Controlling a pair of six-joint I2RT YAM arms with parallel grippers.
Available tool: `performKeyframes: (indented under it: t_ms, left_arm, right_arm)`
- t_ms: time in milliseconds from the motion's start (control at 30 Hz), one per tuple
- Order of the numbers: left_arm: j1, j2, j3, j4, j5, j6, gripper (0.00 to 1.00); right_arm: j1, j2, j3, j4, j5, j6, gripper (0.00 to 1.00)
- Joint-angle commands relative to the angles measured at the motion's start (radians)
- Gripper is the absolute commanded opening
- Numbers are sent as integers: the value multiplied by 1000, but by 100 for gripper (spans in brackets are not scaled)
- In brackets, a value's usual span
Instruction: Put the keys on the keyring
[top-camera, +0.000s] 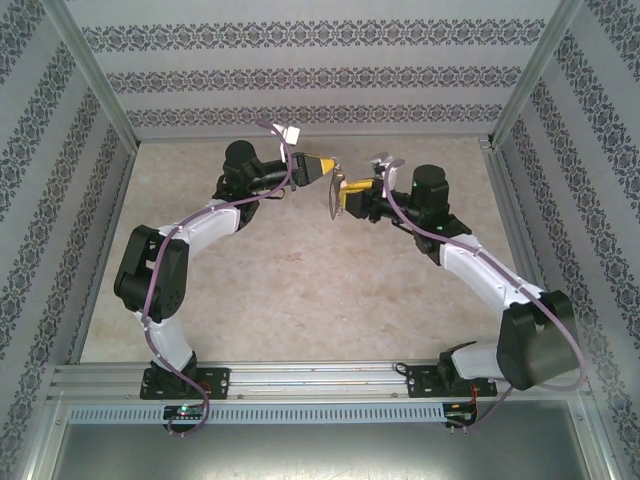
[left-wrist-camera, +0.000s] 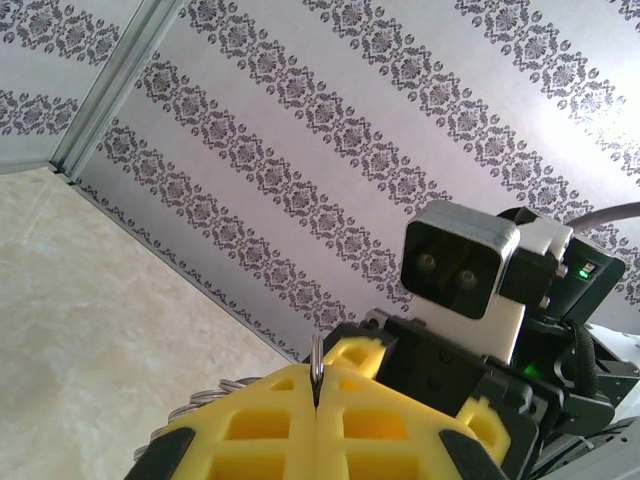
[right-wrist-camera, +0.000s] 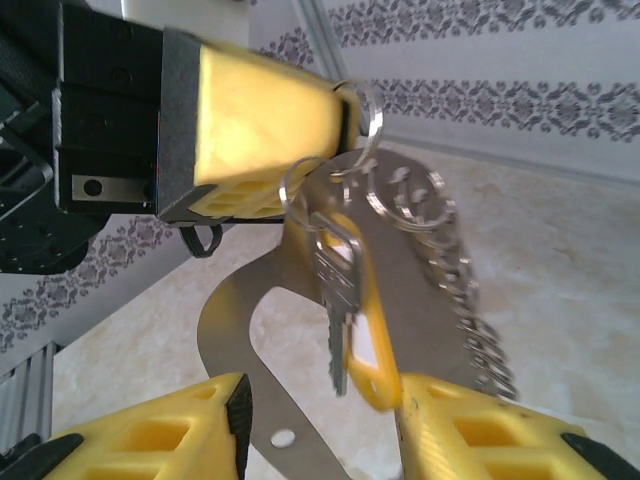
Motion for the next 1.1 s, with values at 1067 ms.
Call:
performKeyframes:
  t_ms: [1067]
  left_arm:
    - [-9,-9,-14,126,-19,-11,0]
  right_arm:
    - [-32,273,119,750,-80,723,39]
